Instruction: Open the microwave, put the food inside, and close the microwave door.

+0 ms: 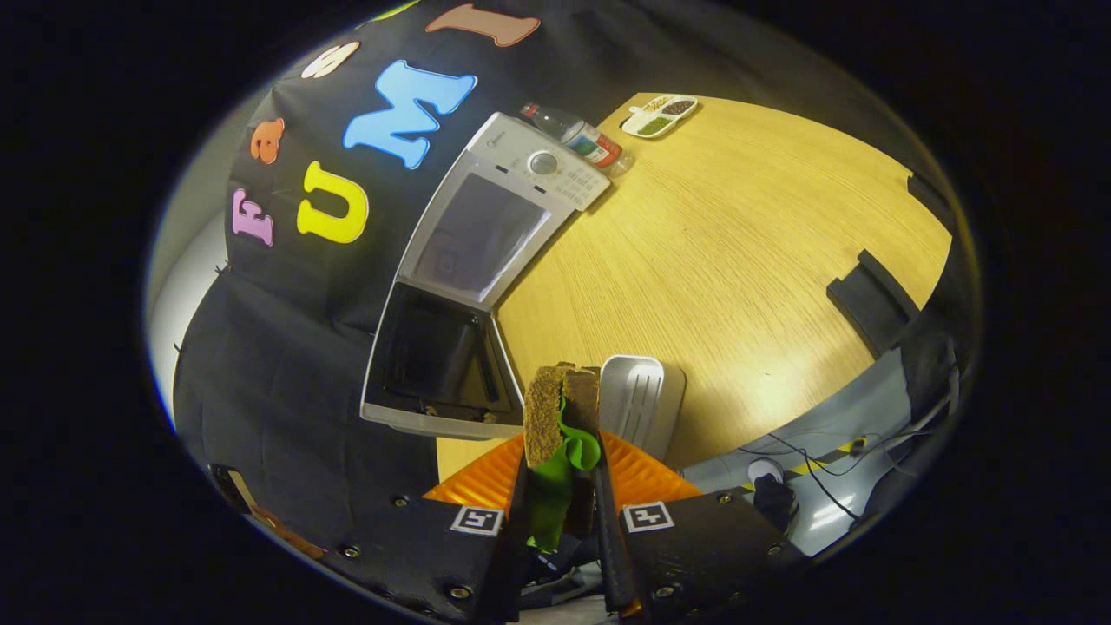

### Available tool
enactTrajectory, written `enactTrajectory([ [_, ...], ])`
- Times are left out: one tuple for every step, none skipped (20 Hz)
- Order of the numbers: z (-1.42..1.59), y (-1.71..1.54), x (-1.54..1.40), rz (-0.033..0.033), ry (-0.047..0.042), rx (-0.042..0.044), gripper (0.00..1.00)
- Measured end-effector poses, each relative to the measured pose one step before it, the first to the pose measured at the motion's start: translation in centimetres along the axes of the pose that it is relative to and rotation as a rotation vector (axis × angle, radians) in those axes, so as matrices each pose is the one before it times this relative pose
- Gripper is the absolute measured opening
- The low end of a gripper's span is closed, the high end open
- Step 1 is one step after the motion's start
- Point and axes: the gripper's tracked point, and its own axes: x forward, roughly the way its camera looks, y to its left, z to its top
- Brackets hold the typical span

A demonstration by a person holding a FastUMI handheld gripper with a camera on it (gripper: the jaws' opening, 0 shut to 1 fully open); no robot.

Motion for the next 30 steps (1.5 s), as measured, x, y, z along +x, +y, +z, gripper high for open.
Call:
enactTrajectory([
  [0.459, 0.763, -0.024, 0.01491, -0.00708, 0.00021, 0.36],
  [0.582, 0.767, 0.213, 0.01464, -0.00884, -0.00094, 0.36],
  [0.596, 0.701, 0.113, 0.01491, -0.00995, -0.00413, 0.36],
  [0.65, 0.729, 0.42, 0.01399, -0.00678, -0.00402, 0.36],
  [0.471, 0.746, 0.51, 0.0145, -0.00349, -0.00435, 0.36],
  [0.539, 0.758, 0.648, 0.01536, -0.00007, -0.00876, 0.36],
  [0.444, 0.579, 0.684, 0.01246, 0.00287, -0.00814, 0.36],
  [0.511, 0.613, 0.81, 0.00977, 0.00076, -0.00688, 0.36],
  [0.449, 0.487, 0.817, 0.00956, 0.0022, -0.00673, 0.36],
  [0.519, 0.541, 1.032, 0.00761, 0.00191, -0.00413, 0.36],
  [0.504, 0.4, 0.929, 0.00845, 0.0022, -0.00244, 0.36],
  [0.474, 0.506, 0.888, 0.01008, 0.00496, -0.0021, 0.36],
  [0.243, 0.47, 0.925, 0.00981, 0.00657, -0.0031, 0.36],
  [0.438, 0.368, 0.95, 0.00924, 0.0048, -0.00356, 0.36],
  [0.426, 0.305, 0.811, 0.00913, 0.00131, -0.00443, 0.36],
  [0.517, 0.218, 0.899, 0.00746, -0.0012, -0.00434, 0.36],
  [0.357, 0.164, 0.713, 0.00502, -0.00195, 0.00185, 0.36],
  [0.503, 0.16, 0.802, 0.00863, -0.00222, 0.00333, 0.36],
  [0.438, 0.088, 0.876, 0.00605, -0.00593, 0.00288, 0.36],
  [0.453, -0.079, 0.904, 0.00277, -0.00482, 0.00122, 0.36],
  [0.345, -0.091, 0.793, 0.00364, -0.00583, 0.00013, 0.36],
  [0.346, -0.058, 0.832, 0.00287, -0.00192, -0.00115, 0.36],
  [0.118, -0.173, 0.702, 0.00026, 0.00159, 0.00041, 0.36],
  [0.109, -0.106, 0.808, 0.00064, -0.00335, 0.00298, 0.36],
  [0.171, -0.173, 0.715, 0.00124, -0.00012, 0.00462, 0.36],
  [0.344, -0.224, 0.922, 0.00129, -0.00577, 0.00694, 0.36],
  [0.286, -0.057, 0.765, 0.00457, -0.00649, 0.0055, 0.36],
  [0.214, 0.052, 0.99, 0.00416, -0.00781, 0.0048, 0.36],
  [0.462, -0.203, 0.845, 0.0031, -0.01607, 0.00465, 0.36],
  [0.531, -0.037, 0.994, 0.00606, -0.01722, 0.00299, 0.36],
])
